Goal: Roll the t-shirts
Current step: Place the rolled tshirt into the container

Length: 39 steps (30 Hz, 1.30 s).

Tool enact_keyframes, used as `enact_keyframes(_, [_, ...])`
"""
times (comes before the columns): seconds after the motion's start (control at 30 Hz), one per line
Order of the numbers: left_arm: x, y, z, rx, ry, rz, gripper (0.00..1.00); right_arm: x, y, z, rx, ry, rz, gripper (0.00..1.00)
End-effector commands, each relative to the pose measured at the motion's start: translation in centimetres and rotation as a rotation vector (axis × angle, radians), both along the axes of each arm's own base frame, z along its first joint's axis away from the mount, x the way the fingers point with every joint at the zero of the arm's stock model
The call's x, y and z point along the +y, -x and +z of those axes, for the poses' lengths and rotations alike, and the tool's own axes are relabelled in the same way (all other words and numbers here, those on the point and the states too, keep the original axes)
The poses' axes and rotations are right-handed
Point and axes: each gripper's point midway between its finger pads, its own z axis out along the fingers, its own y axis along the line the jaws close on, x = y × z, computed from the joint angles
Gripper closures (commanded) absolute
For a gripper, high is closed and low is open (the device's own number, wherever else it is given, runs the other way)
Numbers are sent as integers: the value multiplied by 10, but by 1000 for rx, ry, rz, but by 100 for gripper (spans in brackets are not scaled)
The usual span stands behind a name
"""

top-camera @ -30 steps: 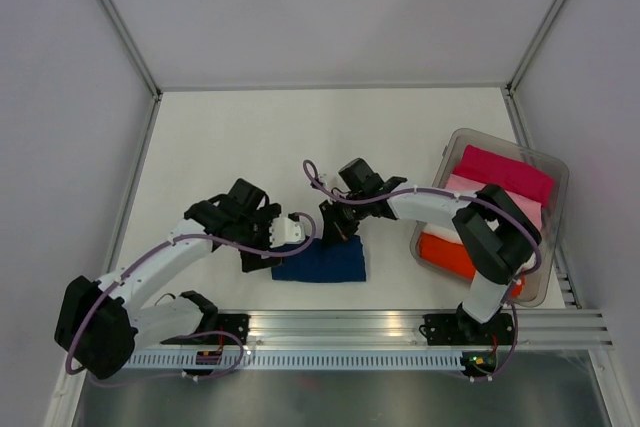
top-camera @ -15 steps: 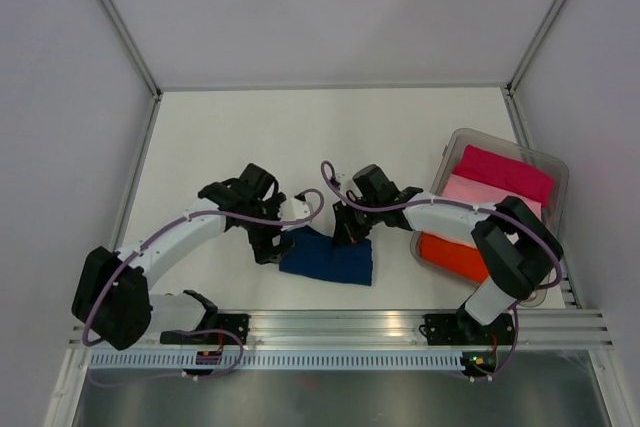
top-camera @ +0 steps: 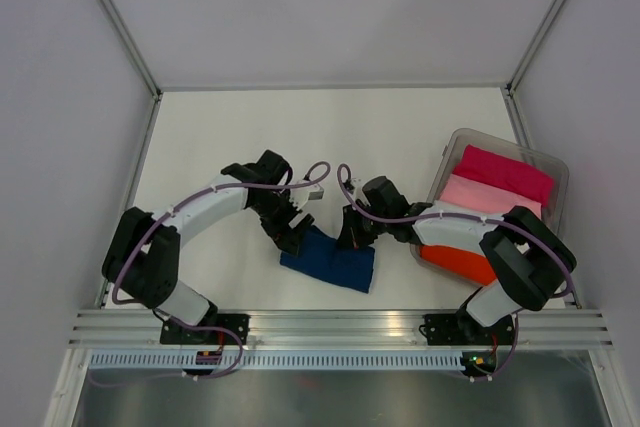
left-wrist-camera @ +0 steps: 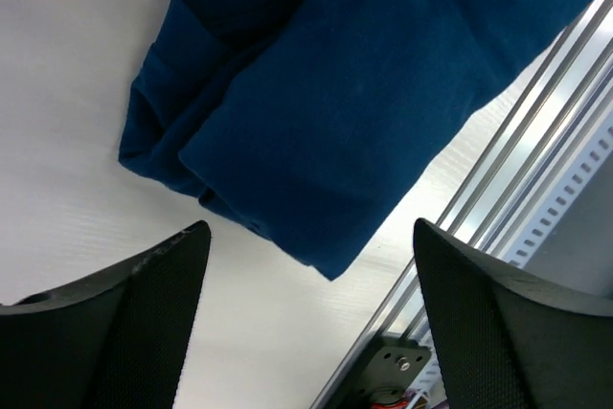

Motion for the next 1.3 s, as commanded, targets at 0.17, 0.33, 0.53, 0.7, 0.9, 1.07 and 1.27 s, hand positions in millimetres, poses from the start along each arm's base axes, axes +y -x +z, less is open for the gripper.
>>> enact_keyframes(0.17, [-13,-7,-24,121,-9,38,44,6,-4,14,-89,-35,50,100])
enact_keyframes(0.33, [-12,-17,-27,90,-35,31,82,13,5,12,-64,-69,106,83])
enact_keyframes(0.53, [-10,-18,-24,58,-30,9,96,27,-9,24,-117,-129,107,41])
enact_keyframes(0.7, [-9,-18,-26,57,-35,1,97,30,-13,3,-36,-134,95,39])
enact_keyframes(0.9, [-7,-15,-27,53,-34,-11,97,20,-24,-10,-9,-90,72,37])
enact_keyframes(1.07, [-8,-17,-29,55,-38,-13,97,19,-8,-28,77,-75,140,38])
enact_keyframes(1.27, [-8,-21,-31,48,-46,-13,97,22,6,-48,168,-72,199,45])
